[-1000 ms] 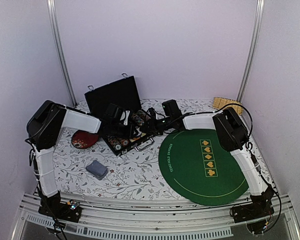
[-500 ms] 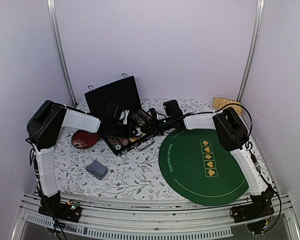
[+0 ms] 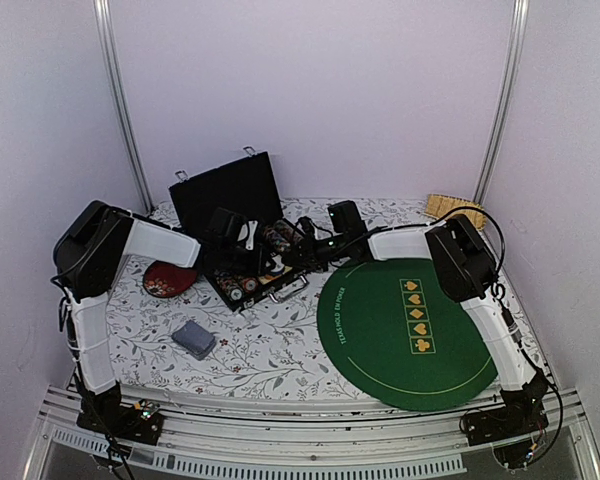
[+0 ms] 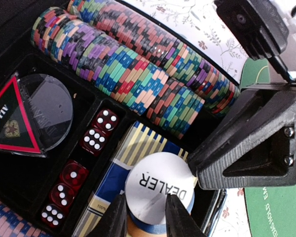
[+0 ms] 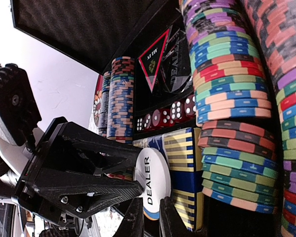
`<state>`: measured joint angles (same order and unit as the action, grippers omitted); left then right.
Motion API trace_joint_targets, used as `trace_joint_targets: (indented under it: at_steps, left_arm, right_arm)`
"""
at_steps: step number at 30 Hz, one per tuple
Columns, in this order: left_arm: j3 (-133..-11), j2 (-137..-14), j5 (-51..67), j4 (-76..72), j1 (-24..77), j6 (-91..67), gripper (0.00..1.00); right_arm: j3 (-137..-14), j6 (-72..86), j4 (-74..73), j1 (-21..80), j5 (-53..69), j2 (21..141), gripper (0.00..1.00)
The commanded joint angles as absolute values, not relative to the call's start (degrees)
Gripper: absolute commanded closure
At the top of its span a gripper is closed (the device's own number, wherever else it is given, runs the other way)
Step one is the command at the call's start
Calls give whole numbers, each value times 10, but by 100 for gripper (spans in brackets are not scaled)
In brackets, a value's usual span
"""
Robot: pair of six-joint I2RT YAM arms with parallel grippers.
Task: Distribute texas hold em gaming equipment
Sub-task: Adjust the dealer button in the poker case.
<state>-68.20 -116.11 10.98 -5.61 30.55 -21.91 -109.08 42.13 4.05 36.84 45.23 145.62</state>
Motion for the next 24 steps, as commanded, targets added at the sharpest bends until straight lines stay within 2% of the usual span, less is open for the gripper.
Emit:
trace_joint_targets:
  at_steps: [1,14,22,24]
  left_arm:
    - [-667,-1148,157,-94,321,-215,71]
    - [-670,-1158,159,-93,320,-212,70]
    - [-678,-1163,147,-79,320,-203,69]
    - [-679,-1162,142,-74,321,-201,69]
  right_arm:
    - [-1075,403,78,385,474,1430,85]
    - [-1029,391,85,384,443,1392,85]
    - [-1068,368,20,383,392,1415,82]
    - [-1072,367,17,380,384,1417,78]
